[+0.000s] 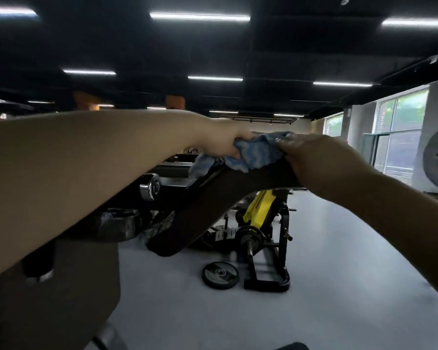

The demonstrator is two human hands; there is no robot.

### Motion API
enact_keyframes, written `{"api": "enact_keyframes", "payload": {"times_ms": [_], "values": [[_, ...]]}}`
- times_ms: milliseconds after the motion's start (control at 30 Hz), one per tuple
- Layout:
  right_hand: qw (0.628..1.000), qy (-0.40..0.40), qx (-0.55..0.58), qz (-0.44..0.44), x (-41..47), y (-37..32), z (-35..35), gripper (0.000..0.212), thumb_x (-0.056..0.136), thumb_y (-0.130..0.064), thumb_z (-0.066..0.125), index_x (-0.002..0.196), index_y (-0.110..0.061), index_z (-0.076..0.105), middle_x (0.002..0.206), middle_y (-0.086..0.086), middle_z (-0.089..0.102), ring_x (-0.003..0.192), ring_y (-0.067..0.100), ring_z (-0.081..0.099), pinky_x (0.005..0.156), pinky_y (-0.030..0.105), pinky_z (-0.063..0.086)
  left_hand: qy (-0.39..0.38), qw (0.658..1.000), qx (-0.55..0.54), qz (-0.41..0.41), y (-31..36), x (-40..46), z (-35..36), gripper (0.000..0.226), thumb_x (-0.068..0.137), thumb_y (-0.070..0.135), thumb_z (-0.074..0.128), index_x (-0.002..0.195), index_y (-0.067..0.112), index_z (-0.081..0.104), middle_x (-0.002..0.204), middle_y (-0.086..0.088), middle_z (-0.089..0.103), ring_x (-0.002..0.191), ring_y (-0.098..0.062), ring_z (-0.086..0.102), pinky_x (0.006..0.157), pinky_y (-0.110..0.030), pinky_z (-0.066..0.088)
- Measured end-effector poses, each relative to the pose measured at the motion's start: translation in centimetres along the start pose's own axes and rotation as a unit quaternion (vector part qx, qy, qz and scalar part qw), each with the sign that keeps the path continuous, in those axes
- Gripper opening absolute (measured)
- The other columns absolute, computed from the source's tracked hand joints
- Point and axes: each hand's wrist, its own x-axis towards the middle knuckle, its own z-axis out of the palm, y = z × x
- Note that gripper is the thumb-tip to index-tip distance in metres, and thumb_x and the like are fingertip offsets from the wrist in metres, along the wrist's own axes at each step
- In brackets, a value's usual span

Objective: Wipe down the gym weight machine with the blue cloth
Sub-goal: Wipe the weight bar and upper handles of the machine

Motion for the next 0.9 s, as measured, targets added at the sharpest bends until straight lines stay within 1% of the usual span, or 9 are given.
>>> {"api": "enact_keyframes", "payload": {"times_ms": [133, 233, 300, 433, 533, 633, 733, 800, 900], "values": [[1.0, -0.006, -0.012, -0.006, 1.0, -2.8, 1.4, 0.055, 0.098, -0.018, 0.04, 0.15, -0.017, 0.02, 0.154, 0.006, 0.027, 0.139, 0.024, 0.027, 0.111, 0.038, 0.032, 0.034, 0.998, -0.002, -0.055, -1.6, -1.7, 1.4, 0.016, 0.089, 0.015, 0.06, 0.104, 0.015, 0.052, 0.087, 0.003, 0.05, 0.083, -0.014, 0.049, 0.065, -0.026, 0.037], [1.0, 0.006, -0.006, -0.021, 1.9, -4.9, 1.8, 0.055, 0.099, -0.021, 0.038, 0.15, -0.015, 0.018, 0.155, 0.006, 0.023, 0.141, 0.025, 0.022, 0.111, 0.038, 0.031, 0.045, 0.996, 0.027, -0.075, -1.9, -2.6, 2.2, 0.02, 0.09, 0.02, 0.059, 0.106, 0.016, 0.046, 0.08, 0.005, 0.044, 0.074, -0.011, 0.043, 0.063, -0.023, 0.032], [0.999, 0.004, -0.002, -0.041, 2.5, -5.9, 1.9, 0.054, 0.1, -0.022, 0.039, 0.149, -0.017, 0.02, 0.155, 0.003, 0.023, 0.142, 0.023, 0.02, 0.111, 0.036, 0.027, 0.019, 0.995, 0.031, -0.098, -2.3, -3.2, 2.6, 0.021, 0.091, 0.021, 0.058, 0.105, 0.017, 0.044, 0.078, 0.006, 0.041, 0.069, -0.008, 0.041, 0.058, -0.021, 0.032], [0.995, 0.006, -0.015, -0.102, 3.3, -8.0, 2.2, 0.049, 0.095, -0.022, 0.045, 0.143, -0.022, 0.036, 0.148, 0.0, 0.036, 0.139, 0.022, 0.026, 0.108, 0.039, 0.034, -0.076, 0.985, 0.071, -0.135, -3.4, -4.3, 2.7, 0.036, 0.091, 0.026, 0.058, 0.121, 0.009, 0.049, 0.098, -0.003, 0.052, 0.086, -0.017, 0.051, 0.071, -0.023, 0.039], [0.99, -0.009, -0.047, -0.134, 3.2, -9.5, 3.7, 0.05, 0.096, -0.022, 0.042, 0.146, -0.021, 0.031, 0.151, 0.002, 0.033, 0.142, 0.025, 0.02, 0.113, 0.04, 0.024, -0.132, 0.968, 0.162, -0.139, -3.5, -4.9, 3.0, 0.033, 0.094, 0.027, 0.053, 0.122, 0.009, 0.049, 0.094, -0.001, 0.052, 0.076, -0.011, 0.048, 0.064, -0.02, 0.037], [0.988, 0.024, -0.037, -0.15, 2.7, -9.9, 5.2, 0.049, 0.089, -0.014, 0.056, 0.137, -0.009, 0.047, 0.143, 0.012, 0.044, 0.138, 0.033, 0.032, 0.11, 0.047, 0.031, -0.194, 0.929, 0.284, -0.137, -2.6, -4.9, 4.3, 0.03, 0.098, 0.02, 0.044, 0.126, 0.01, 0.047, 0.115, -0.003, 0.051, 0.104, -0.019, 0.05, 0.094, -0.028, 0.038], [0.986, 0.094, 0.022, -0.139, 1.1, -10.0, 6.6, 0.045, 0.073, 0.0, 0.068, 0.118, 0.001, 0.063, 0.125, 0.02, 0.059, 0.12, 0.04, 0.053, 0.092, 0.054, 0.048, -0.072, 0.943, 0.299, -0.124, -1.2, -6.4, 6.4, 0.022, 0.096, 0.015, 0.045, 0.117, 0.012, 0.053, 0.114, -0.002, 0.053, 0.11, -0.019, 0.049, 0.085, -0.028, 0.037], [0.98, 0.14, 0.058, -0.132, -0.8, -10.7, 7.1, 0.038, 0.083, -0.002, 0.049, 0.118, 0.003, 0.063, 0.125, 0.02, 0.06, 0.119, 0.037, 0.055, 0.093, 0.049, 0.05, 0.064, 0.954, 0.276, -0.103, -0.8, -8.4, 8.0, 0.025, 0.098, 0.014, 0.04, 0.118, 0.009, 0.054, 0.119, -0.008, 0.056, 0.11, -0.024, 0.054, 0.076, -0.03, 0.036], [0.966, 0.205, 0.124, -0.099, -4.7, -12.1, 7.7, 0.033, 0.088, -0.004, 0.047, 0.115, 0.004, 0.064, 0.119, 0.019, 0.063, 0.116, 0.029, 0.053, 0.105, 0.029, 0.039, 0.2, 0.964, 0.173, -0.003, -1.8, -11.4, 11.3, 0.032, 0.089, 0.014, 0.036, 0.096, -0.001, 0.064, 0.084, -0.015, 0.062, 0.072, -0.036, 0.064, 0.054, -0.032, 0.042]]}}
